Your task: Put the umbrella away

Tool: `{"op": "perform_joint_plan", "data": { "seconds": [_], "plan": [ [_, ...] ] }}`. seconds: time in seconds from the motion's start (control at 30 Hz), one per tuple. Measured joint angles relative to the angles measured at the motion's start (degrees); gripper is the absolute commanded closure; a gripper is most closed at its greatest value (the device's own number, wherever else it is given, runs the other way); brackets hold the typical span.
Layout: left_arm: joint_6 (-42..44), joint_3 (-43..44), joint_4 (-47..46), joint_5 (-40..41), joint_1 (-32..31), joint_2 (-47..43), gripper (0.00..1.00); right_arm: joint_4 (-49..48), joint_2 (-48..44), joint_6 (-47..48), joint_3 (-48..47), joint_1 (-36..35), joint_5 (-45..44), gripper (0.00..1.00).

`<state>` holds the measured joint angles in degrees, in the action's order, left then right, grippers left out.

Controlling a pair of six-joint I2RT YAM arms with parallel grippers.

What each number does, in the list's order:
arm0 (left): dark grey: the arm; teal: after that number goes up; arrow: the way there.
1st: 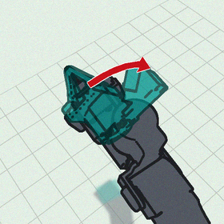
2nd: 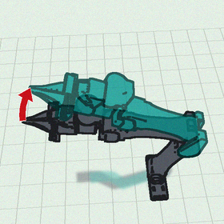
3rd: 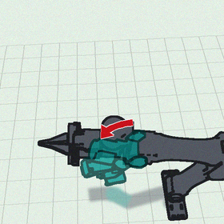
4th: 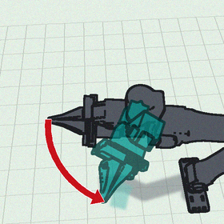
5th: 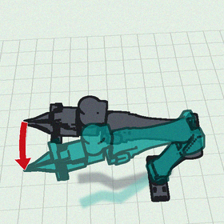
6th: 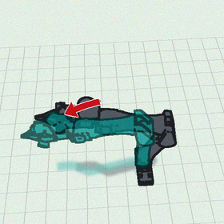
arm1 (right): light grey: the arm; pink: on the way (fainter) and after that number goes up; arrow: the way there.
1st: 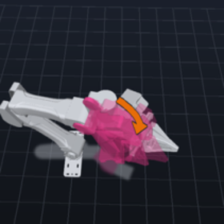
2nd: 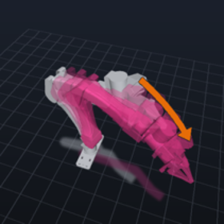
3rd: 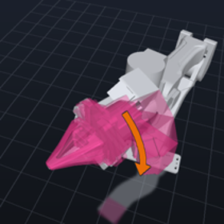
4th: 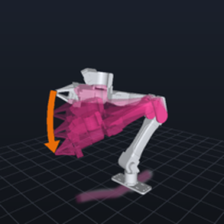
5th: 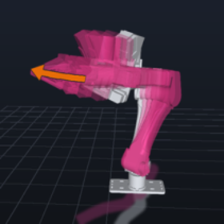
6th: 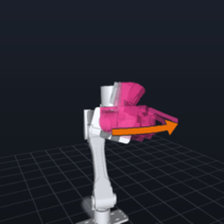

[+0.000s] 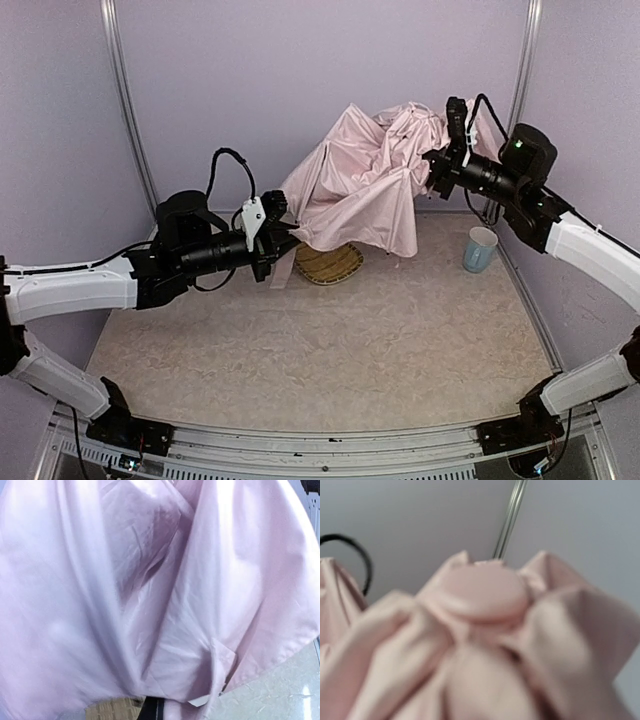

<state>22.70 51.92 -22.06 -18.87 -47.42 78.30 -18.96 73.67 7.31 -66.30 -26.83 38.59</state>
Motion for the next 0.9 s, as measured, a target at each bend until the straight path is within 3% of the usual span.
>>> {"op": "perform_joint_plan", "data": {
  "seconds": [0.2, 0.33, 0.53, 0.6, 0.73, 0.9],
  "plan": [
    [1.40, 0.46, 0.92, 1.38, -0.04, -3.74, 1.00, -8.81, -0.61, -6.34, -0.35, -0.04, -2.84, 0.99],
    [0.66, -2.01, 2.89, 1.38, -0.04, -0.98, 1.00, -18.03, -1.11, -12.55, 15.72, -0.81, -4.57, 1.00],
    [-1.81, -6.69, 7.54, 1.25, -0.09, 8.57, 1.00, -27.89, 14.32, -15.04, 39.10, -6.69, -10.80, 1.00],
    [-2.21, -6.71, 9.11, 1.20, -0.31, 11.74, 1.00, -29.42, 17.20, -14.73, 43.08, -8.09, -12.04, 1.00],
    [-2.36, -6.71, 12.17, 1.14, -1.22, 14.84, 1.00, -31.89, 16.72, -12.81, 42.64, -8.37, -14.32, 1.00],
    [-2.32, -6.71, 12.57, 0.74, -1.49, 14.71, 1.00, -23.43, 11.15, -8.44, 36.06, -8.11, -15.32, 0.97]
  ]
}}
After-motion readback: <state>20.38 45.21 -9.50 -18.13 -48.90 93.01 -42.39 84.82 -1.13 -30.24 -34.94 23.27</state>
